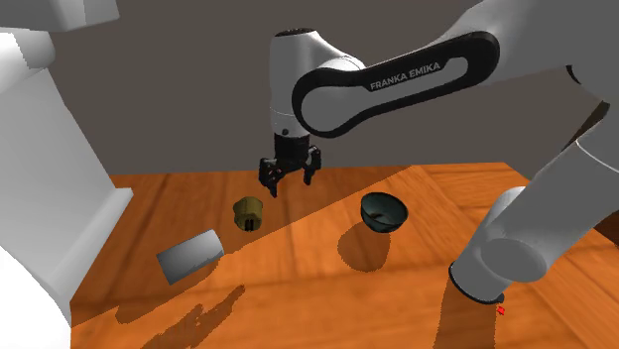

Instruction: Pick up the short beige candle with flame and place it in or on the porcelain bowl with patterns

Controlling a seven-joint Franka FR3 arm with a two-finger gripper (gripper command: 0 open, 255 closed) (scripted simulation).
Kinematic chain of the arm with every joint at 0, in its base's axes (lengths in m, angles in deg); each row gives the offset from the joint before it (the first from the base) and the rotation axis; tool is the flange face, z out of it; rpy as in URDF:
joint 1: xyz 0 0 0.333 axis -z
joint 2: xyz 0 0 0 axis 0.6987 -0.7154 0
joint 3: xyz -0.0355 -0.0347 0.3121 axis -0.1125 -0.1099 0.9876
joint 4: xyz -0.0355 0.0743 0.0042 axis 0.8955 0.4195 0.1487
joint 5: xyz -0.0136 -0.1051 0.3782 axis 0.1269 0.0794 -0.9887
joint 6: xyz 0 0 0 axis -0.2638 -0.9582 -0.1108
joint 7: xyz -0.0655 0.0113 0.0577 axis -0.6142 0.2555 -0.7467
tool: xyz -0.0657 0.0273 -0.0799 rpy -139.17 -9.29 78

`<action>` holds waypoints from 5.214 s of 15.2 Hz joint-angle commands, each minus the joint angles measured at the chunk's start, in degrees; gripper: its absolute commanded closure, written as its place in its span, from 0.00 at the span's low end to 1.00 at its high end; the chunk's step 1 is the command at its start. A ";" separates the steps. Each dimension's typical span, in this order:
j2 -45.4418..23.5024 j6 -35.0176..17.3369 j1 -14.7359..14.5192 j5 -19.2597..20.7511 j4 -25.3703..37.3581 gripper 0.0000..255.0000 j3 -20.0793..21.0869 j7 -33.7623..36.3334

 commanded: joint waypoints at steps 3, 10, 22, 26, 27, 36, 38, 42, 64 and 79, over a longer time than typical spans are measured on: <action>-11.29 -1.50 -0.76 6.01 6.63 0.00 3.38 10.20; -30.00 -0.05 -6.42 16.17 20.27 0.00 3.00 24.46; -32.12 -5.16 -6.79 17.64 17.02 0.00 2.13 25.42; -32.12 -5.15 -6.79 17.64 17.02 0.00 2.13 25.42; -32.12 -5.15 -6.79 17.64 17.02 1.00 2.13 25.42; -32.12 -5.16 -6.79 17.64 17.02 1.00 2.13 25.42; -31.28 -3.94 -6.62 17.11 17.51 1.00 2.37 25.08; -29.71 -1.44 -6.32 16.12 18.65 1.00 2.81 24.42; -24.14 13.52 -5.69 12.58 28.89 1.00 4.09 21.90; 11.10 8.58 -0.73 -2.04 -7.33 1.00 -2.22 4.81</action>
